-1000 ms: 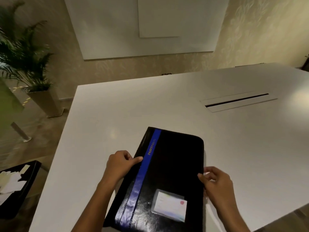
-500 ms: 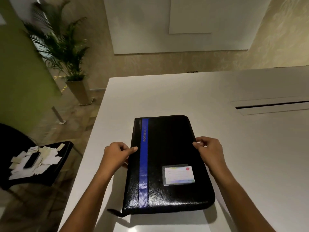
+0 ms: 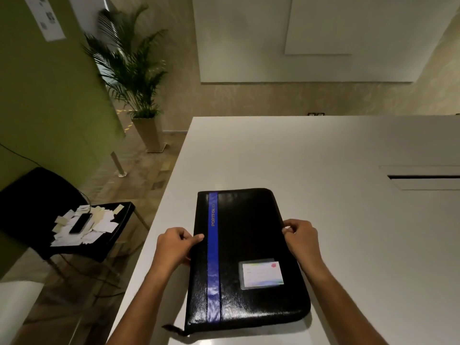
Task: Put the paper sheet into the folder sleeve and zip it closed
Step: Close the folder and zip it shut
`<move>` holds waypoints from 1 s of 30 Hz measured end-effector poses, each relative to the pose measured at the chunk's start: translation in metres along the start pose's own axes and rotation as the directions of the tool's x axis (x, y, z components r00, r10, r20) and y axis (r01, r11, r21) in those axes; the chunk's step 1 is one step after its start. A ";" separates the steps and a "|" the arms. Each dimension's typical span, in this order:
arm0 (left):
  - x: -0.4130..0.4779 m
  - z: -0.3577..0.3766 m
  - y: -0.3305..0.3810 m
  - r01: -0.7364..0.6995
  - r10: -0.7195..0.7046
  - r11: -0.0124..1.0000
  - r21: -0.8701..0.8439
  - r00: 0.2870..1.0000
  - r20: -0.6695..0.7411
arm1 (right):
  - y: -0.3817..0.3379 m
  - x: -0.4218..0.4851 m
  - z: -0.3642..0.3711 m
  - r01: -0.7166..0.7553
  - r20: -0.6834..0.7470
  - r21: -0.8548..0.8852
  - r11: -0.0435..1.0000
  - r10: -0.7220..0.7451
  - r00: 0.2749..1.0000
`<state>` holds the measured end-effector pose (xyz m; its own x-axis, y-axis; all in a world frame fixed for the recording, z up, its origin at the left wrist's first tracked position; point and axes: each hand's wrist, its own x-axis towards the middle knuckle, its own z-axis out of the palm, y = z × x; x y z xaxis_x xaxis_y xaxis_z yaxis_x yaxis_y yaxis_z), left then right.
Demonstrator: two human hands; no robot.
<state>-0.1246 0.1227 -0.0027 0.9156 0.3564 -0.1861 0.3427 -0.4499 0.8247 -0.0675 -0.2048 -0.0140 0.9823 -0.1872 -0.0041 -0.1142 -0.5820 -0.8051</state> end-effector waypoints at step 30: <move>0.008 0.017 -0.009 0.012 0.034 0.846 0.532 0.996 -0.077 | 0.003 -0.021 0.027 0.099 -0.023 -0.544 0.833 -0.132 0.991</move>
<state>-0.1167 0.1152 -0.0205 0.9080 0.4027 -0.1158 0.4129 -0.8125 0.4116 -0.0843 -0.1814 -0.0317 0.9852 -0.1265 0.1157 -0.0789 -0.9339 -0.3488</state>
